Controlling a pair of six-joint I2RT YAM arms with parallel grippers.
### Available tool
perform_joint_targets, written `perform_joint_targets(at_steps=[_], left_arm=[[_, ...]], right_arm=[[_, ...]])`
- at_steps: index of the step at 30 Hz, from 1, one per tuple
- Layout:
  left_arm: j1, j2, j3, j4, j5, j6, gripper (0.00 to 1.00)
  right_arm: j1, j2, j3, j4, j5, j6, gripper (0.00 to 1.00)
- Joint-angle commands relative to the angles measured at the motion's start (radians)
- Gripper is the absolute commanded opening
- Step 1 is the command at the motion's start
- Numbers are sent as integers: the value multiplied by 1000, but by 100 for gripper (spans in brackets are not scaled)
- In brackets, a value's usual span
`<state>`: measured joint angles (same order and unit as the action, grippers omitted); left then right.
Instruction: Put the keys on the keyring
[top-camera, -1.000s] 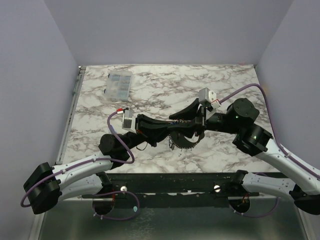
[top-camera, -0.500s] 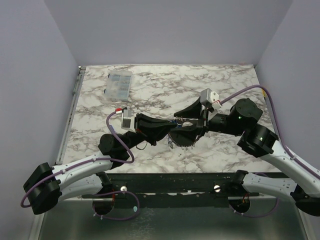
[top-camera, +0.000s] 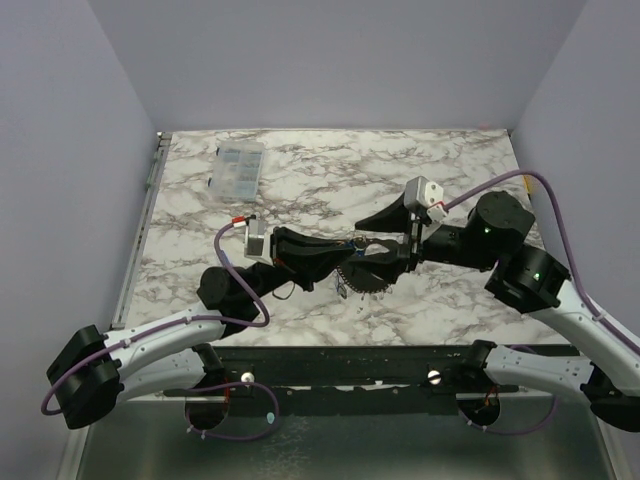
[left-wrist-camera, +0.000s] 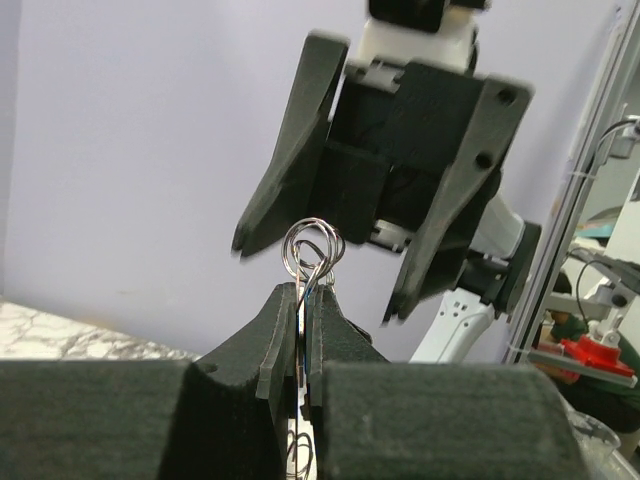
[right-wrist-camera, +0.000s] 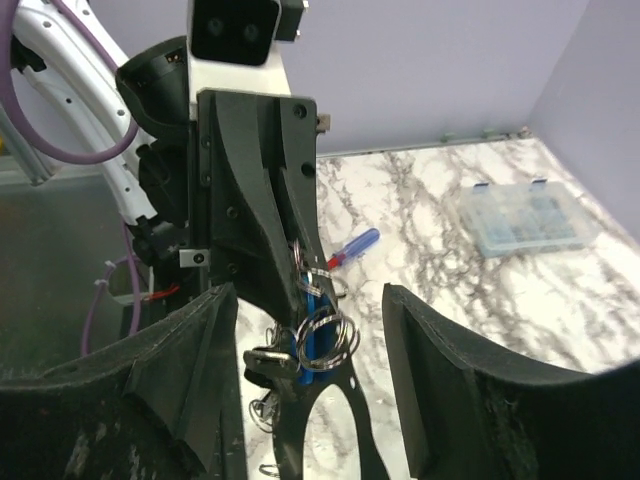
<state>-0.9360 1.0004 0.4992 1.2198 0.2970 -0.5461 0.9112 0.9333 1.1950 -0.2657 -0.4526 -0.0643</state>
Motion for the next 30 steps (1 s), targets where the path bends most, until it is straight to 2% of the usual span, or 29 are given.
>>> perform_joint_targets(at_steps=[1,5,10,14,18,21,30], left_arm=[[1,-39,44,-104,43,51,0],[3,-86,73,-294,49,89,0],[3,-124,128,-515,96,121,0],[3,-135,188,-676,156,138,0],[3,-123,254,-823,230,166,0],[3,-120,284,-876,257,174,0],[3,-123,306,-945,251,202,0]], right_arm=[[8,13,157,-206,35,-170,69],[8,54,263,-386,36,-280,70],[8,83,280,-525,2,-383,65],[8,29,191,-469,-71,-458,58],[8,20,188,-428,-97,-489,56],[8,58,230,-487,-94,-529,52],[8,85,269,-534,-108,-548,50]])
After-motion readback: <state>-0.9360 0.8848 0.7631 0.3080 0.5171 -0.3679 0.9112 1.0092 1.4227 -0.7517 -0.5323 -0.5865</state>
